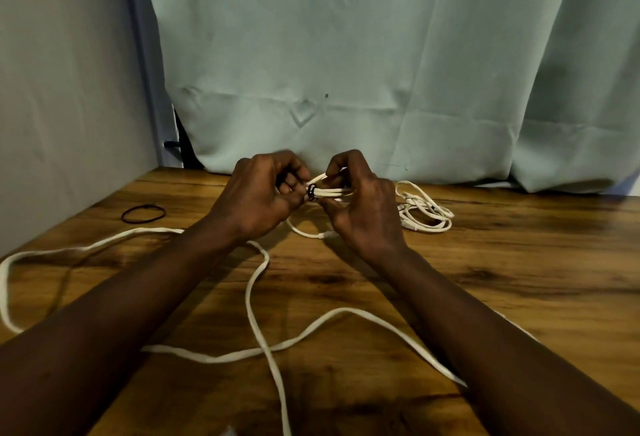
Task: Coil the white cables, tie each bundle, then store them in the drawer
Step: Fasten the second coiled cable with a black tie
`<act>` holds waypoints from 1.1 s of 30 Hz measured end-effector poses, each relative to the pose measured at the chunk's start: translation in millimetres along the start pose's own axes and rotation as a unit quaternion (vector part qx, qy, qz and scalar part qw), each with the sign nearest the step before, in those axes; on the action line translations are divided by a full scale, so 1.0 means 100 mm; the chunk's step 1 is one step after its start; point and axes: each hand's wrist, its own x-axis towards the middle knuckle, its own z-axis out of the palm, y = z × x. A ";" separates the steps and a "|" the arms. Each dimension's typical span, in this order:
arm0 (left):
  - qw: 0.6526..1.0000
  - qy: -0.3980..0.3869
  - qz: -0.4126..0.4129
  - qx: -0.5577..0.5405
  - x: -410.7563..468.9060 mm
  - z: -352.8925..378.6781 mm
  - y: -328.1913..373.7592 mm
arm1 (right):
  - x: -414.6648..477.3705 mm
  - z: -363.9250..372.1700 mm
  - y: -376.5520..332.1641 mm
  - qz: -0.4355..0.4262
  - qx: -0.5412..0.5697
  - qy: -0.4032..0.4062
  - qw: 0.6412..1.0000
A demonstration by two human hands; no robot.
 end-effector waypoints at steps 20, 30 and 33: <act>0.966 -0.037 0.141 0.214 -0.06 -0.02 0.04 | 0.00 0.03 0.00 -0.015 -0.007 -0.033 0.999; 0.979 -0.033 0.098 0.173 -0.07 0.03 -0.01 | -0.03 0.07 0.02 -0.016 -0.007 -0.038 0.999; 0.989 -0.005 0.069 0.129 -0.09 0.06 -0.02 | -0.04 0.09 0.05 0.009 0.033 -0.032 0.999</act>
